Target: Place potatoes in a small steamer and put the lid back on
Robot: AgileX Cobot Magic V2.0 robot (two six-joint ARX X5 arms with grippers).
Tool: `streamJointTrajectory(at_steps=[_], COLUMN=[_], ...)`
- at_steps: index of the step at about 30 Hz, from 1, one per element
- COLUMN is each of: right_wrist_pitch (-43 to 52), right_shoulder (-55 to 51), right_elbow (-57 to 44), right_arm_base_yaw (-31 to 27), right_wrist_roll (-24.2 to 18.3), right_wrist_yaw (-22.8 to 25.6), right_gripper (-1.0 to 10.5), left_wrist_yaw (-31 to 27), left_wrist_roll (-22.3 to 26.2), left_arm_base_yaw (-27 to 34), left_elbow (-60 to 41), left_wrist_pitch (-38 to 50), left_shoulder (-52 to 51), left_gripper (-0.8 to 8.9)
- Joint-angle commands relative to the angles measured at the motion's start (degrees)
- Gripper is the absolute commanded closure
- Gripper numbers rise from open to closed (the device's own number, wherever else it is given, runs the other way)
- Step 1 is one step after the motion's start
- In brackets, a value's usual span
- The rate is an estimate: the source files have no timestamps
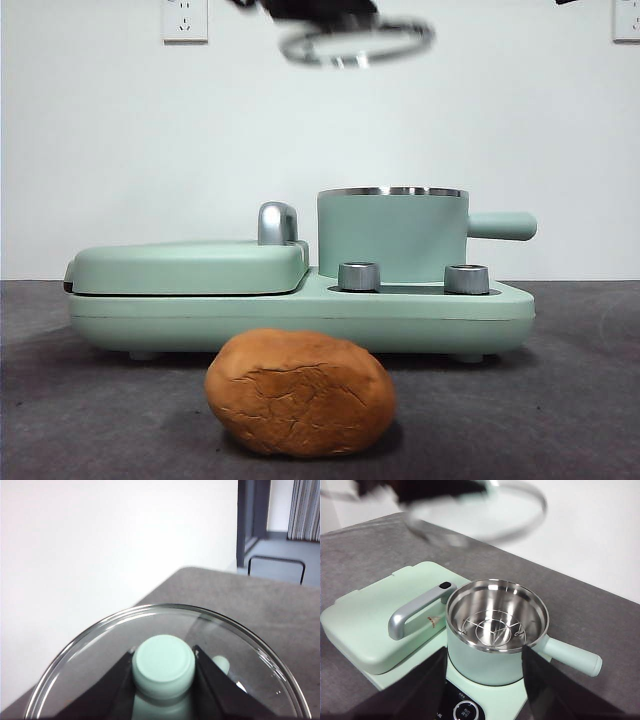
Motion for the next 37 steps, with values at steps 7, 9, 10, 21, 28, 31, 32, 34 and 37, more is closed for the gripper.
streamJointTrajectory(at_steps=[7,9,10,21,28,31,32,34,37], right_wrist_pitch=[0.2,0.0,-0.1,-4.5,-9.3,-10.7,-10.8,-10.7,-9.8], right_shoulder=[0.3,0.4,0.4,2.4,8.4,11.7,13.0,15.4,19.3], right_elbow=[1.0,1.0,1.0,1.2,1.9,1.9,1.9,1.9,1.9], right_arm_base_yaw=[0.3,0.3,0.3,5.9,16.9,22.5,24.3,27.3,31.4], right_wrist_roll=[0.7,0.7,0.5,-6.7,-11.1,-13.1,-13.4,-13.8,-14.2], right_wrist_yaw=[-2.7,-3.8,-4.5,-7.5,-2.5,1.2,2.0,2.6,3.0], right_gripper=[7.1,7.1,7.1,5.9,5.9,5.9,5.9,5.9,5.9], left_wrist_yaw=[0.2,0.2,0.2,0.2,0.2,-0.2,-0.6,-1.1,-1.1], left_wrist_roll=[-0.9,-0.2,0.1,-5.8,-10.2,-11.8,-11.9,-11.9,-11.8], left_arm_base_yaw=[4.0,5.5,6.1,12.7,13.3,13.3,13.3,13.3,13.3], left_elbow=[1.0,0.0,-0.6,-21.3,-31.6,-33.7,-34.0,-34.0,-34.0], left_wrist_pitch=[-15.2,-18.9,-20.1,-20.7,-21.1,-21.3,-21.8,-22.9,-23.3], left_shoulder=[-12.8,-15.9,-17.2,-36.1,-44.6,-47.1,-47.7,-48.4,-49.0], left_gripper=[8.0,8.0,7.99,8.0,8.0,8.0,8.0,8.0,8.0])
